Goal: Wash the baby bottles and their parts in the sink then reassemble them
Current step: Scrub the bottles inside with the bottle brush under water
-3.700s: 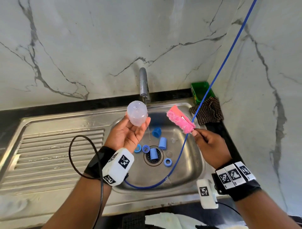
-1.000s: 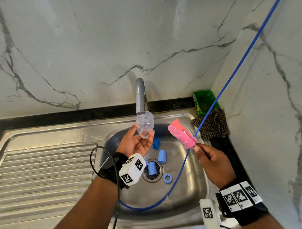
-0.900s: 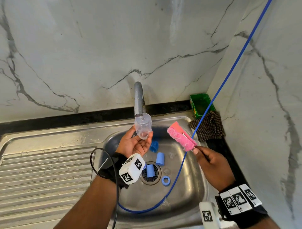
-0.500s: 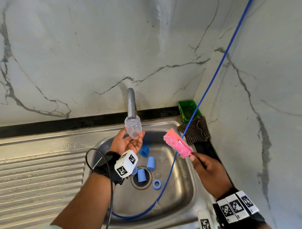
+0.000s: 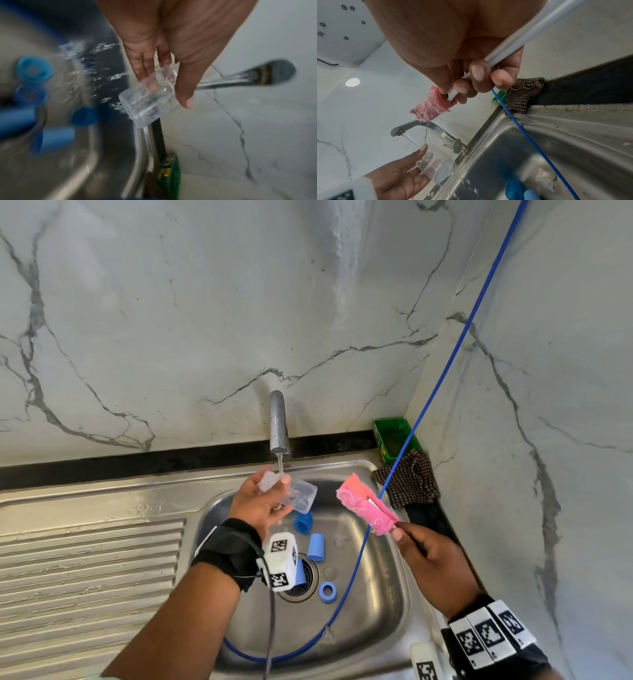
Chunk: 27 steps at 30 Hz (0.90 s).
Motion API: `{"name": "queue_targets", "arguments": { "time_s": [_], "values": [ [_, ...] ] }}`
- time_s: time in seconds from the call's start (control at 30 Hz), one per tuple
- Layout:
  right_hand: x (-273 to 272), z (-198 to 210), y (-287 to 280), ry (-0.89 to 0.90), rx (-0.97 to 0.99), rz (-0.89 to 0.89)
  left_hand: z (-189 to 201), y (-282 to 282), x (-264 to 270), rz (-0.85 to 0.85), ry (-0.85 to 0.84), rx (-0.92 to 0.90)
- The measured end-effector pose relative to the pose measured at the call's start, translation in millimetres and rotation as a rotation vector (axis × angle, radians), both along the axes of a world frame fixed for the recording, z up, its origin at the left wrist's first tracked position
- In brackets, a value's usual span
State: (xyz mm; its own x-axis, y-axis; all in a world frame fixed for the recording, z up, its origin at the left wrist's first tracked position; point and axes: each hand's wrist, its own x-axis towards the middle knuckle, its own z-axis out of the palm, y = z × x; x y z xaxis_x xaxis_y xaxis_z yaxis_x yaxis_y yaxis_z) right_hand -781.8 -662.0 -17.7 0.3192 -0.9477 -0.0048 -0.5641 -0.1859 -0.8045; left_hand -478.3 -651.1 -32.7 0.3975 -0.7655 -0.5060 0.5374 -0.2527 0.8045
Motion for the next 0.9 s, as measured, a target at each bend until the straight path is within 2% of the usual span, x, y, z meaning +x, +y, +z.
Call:
{"name": "queue_targets", "arguments": {
  "time_s": [0.07, 0.13, 0.17, 0.23, 0.33, 0.57, 0.73, 0.8, 0.9],
  "values": [
    [0, -1, -1, -0.001, -0.002, 0.003, 1, -3, 1, 0.001, -0.41, 0.006],
    [1, -3, -2, 0.002, 0.0, -0.001, 4, -7, 4, -0.074, -0.731, 0.009],
    [2, -5, -2, 0.001, 0.004, -0.003, 7, -9, 4, -0.104, -0.83, 0.016],
    [2, -6, -2, -0.006, 0.016, 0.007, 15, -12, 3, -0.131, -0.924, 0.015],
    [1, -7, -1, -0.019, 0.023, 0.022, 21, -12, 3, -0.157, -0.995, -0.001],
    [-7, -8, 3, -0.032, -0.012, 0.002, -8, 1, 0, -0.103, -0.891, -0.025],
    [-12, -7, 7, -0.04, -0.01, 0.008, -1, 4, 1, -0.016, -0.898, -0.096],
    [-13, -6, 9, -0.043, -0.008, 0.011, 5, 3, 3, -0.029, -0.902, -0.111],
    [-13, -3, 12, -0.057, -0.013, 0.012, 12, 2, 6, -0.136, -0.938, -0.031]
  ]
}}
